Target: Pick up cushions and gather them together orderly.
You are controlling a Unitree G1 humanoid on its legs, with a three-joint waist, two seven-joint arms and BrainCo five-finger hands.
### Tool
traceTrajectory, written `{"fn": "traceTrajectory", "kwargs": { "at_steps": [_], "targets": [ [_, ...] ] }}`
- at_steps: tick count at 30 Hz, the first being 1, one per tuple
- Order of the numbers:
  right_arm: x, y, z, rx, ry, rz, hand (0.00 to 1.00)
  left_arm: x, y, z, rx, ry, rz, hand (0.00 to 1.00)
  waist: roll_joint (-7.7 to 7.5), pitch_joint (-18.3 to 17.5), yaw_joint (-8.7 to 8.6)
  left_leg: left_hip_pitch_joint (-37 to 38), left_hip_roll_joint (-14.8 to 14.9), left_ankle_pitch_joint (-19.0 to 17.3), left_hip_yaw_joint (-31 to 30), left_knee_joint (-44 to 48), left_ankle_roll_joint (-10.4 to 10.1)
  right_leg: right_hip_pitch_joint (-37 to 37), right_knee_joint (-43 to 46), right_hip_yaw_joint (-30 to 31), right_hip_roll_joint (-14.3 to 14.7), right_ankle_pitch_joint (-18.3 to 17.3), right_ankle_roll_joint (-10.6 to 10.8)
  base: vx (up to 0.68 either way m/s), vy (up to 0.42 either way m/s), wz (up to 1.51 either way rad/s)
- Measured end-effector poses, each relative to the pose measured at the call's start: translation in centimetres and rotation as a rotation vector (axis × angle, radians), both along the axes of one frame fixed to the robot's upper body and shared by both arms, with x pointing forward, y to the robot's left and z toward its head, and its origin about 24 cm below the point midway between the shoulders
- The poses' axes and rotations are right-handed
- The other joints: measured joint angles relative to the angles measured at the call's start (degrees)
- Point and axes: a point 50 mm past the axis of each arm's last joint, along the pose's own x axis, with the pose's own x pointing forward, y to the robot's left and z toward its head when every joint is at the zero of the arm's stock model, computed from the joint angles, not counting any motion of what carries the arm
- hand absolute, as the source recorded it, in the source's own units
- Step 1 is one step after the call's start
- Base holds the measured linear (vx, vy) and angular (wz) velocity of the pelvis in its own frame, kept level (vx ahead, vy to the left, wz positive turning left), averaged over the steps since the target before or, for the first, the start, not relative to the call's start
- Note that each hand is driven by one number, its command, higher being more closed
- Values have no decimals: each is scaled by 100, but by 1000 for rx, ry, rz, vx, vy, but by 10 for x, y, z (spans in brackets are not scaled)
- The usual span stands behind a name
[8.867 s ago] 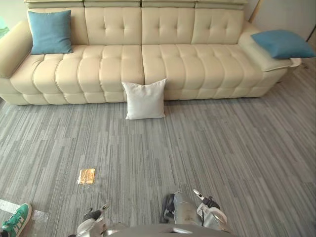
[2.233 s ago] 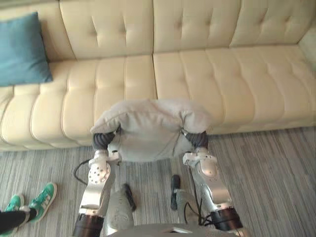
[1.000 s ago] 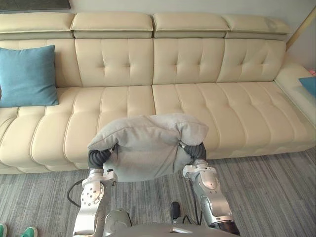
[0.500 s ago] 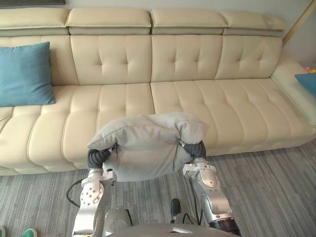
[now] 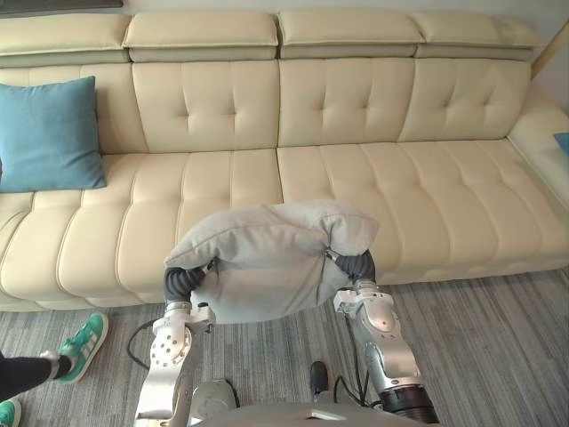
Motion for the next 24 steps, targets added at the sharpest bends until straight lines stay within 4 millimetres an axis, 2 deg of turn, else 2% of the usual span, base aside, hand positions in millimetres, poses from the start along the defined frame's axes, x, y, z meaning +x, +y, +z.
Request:
{"fn": "traceTrajectory", "kwargs": {
  "at_steps": [2, 3, 5, 6, 7, 9, 12, 13, 14, 15, 17, 18, 21, 24],
  "targets": [
    [0, 0, 0, 0, 1, 1, 100, 0, 0, 0, 0, 1, 1, 100, -9, 17, 8, -85, -11, -146, -18, 95, 19, -336, 529, 86, 3, -165, -21, -84, 68, -35],
    [0, 0, -2, -1, 8, 2, 100, 0, 0, -3, -1, 13, 2, 100, 7, 51, -13, -55, -18, -185, -19, 121, 58, -664, 1191, 36, 0, -191, -24, -114, 97, -27],
    [-1, 0, -3, -2, 14, 0, 100, 0, 0, -5, 1, 20, -1, 100, 22, 119, -145, 29, -36, -187, -90, 112, 123, -846, 1766, -85, -63, -181, -44, -74, 75, 7],
    [-1, 0, -7, -3, 28, 0, 100, 0, 0, -6, 4, 27, -3, 100, 17, 175, -235, 158, -59, -172, -149, 70, 206, -968, 2231, -130, -118, -172, -148, -53, 76, 22],
    [-1, -1, -10, -5, 41, 0, 100, 0, 1, -7, 13, 31, -6, 100, 63, 233, -267, 229, -81, -143, -167, 7, 296, -1080, 2418, -160, -134, -401, -336, -40, 68, 23],
    [-1, 0, -10, -2, 43, 0, 100, 5, 3, -5, 33, 22, -14, 100, 26, 260, -292, 213, -115, -145, -296, 1, 313, -1125, 2145, -279, -60, -728, -265, 36, -31, 31],
    [0, -2, -9, 20, 41, -9, 100, 12, 5, -2, 54, 8, -27, 100, 20, 293, -378, 229, -214, -156, -581, -95, 296, -1174, 1263, -228, 107, -635, -156, 127, -119, 57],
    [0, -2, -9, 20, 40, -10, 100, 13, 4, -2, 59, 6, -32, 100, -8, 275, -444, 268, -276, -207, -731, -110, 199, -1151, 1015, -207, 91, -566, -118, 238, -222, 87],
    [0, -4, -9, 13, 38, -10, 100, 14, 2, -3, 56, 9, -42, 100, -9, 269, -493, 340, -312, -323, -950, -54, 7, -1126, 1151, -201, 94, -319, -143, 232, -212, 91],
    [0, -7, -9, -1, 38, -9, 100, 15, -1, -5, 51, 17, -52, 100, 69, 276, -519, 409, -291, -380, -1095, -65, -87, -1116, 1358, -251, 123, -247, -127, 272, -233, 70],
    [1, -13, -5, -36, 23, -3, 100, 14, -7, -8, 30, 27, -61, 100, 380, 213, -458, 433, -24, -413, -1248, -166, -204, -1175, 1644, -447, 320, -566, -214, 350, -226, 32],
    [3, -15, -1, -47, 9, -1, 100, 14, -10, -7, 21, 22, -62, 100, 488, 151, -445, 482, 159, -335, -1332, -363, -363, -1223, 1736, -628, 471, -690, -297, 348, -186, 18],
    [3, -16, 8, -49, -29, -6, 100, 16, -13, -6, 5, 17, -64, 100, 513, 134, -542, 560, 409, -88, -1625, -696, -617, -1174, 1738, -875, 688, -823, -488, 375, -209, 18],
    [-1, -23, 15, -62, -59, -21, 100, 15, -22, -15, -25, 53, -90, 100, 517, 137, -598, 373, 406, 136, -1680, -55, -645, -900, 1632, -930, 700, -906, -560, 255, -102, 12]
  ]
}}
